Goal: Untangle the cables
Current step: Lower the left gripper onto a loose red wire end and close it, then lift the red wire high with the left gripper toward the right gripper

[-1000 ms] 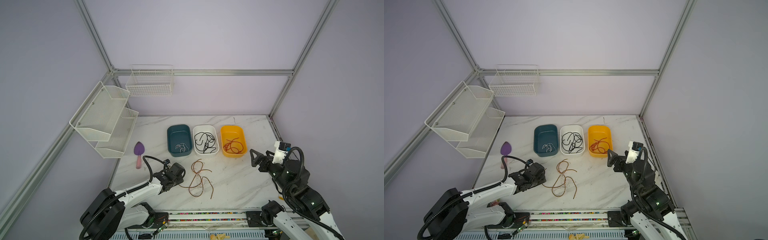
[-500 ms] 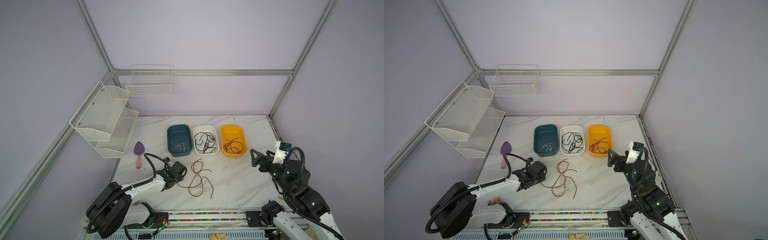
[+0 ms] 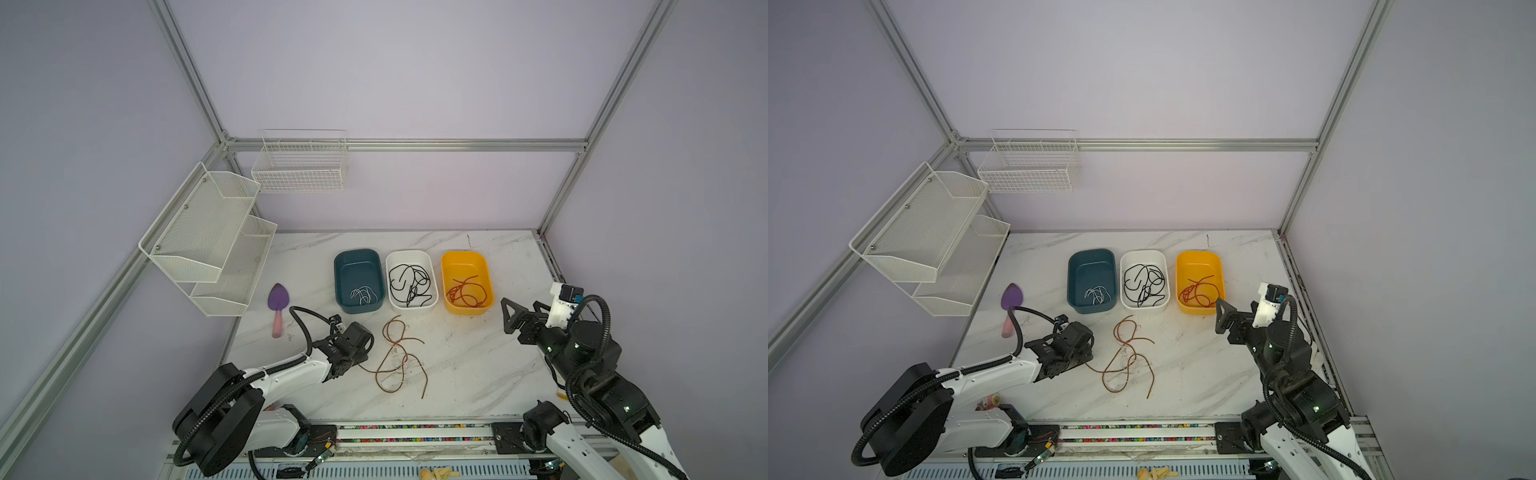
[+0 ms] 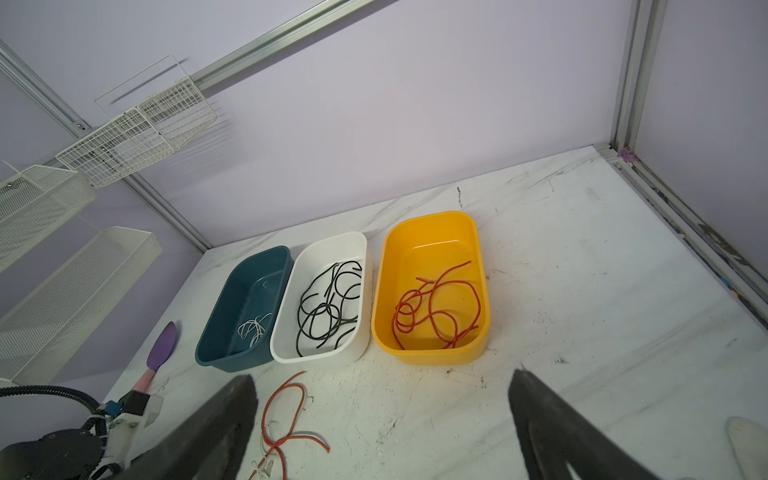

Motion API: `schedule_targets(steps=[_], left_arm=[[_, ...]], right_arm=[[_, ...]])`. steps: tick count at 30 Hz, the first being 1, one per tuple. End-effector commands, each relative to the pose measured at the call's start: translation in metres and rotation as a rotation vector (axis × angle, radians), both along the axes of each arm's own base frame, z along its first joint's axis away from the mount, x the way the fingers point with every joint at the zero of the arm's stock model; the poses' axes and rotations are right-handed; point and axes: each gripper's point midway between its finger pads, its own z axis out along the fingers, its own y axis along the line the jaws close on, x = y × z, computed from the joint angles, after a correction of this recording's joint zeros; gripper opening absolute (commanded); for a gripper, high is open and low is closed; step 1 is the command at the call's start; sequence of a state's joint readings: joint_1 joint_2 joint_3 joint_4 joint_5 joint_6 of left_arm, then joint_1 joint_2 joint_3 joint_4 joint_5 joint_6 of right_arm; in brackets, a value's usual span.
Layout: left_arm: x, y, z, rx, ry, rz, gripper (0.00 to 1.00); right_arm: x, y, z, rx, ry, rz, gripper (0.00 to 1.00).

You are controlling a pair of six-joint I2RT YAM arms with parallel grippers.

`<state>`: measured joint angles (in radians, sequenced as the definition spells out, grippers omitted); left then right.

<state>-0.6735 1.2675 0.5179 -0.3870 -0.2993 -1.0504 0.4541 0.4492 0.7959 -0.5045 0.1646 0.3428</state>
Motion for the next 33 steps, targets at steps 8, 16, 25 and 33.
schedule_targets(steps=[8,16,25,33], left_arm=[[-0.001,-0.028,0.063,-0.119,-0.072,-0.191,0.00],[-0.001,-0.043,0.128,-0.184,-0.162,-0.314,0.00],[-0.001,-0.065,0.213,-0.303,-0.308,-0.429,0.00],[0.003,-0.087,0.267,-0.369,-0.385,-0.499,0.00]], right_arm=[[0.001,-0.004,0.002,0.005,-0.024,-0.021,0.98],[0.001,-0.005,0.002,0.004,-0.026,-0.023,0.98],[0.001,-0.005,0.002,0.005,-0.027,-0.023,0.98],[0.001,-0.006,0.003,0.005,-0.031,-0.026,0.98]])
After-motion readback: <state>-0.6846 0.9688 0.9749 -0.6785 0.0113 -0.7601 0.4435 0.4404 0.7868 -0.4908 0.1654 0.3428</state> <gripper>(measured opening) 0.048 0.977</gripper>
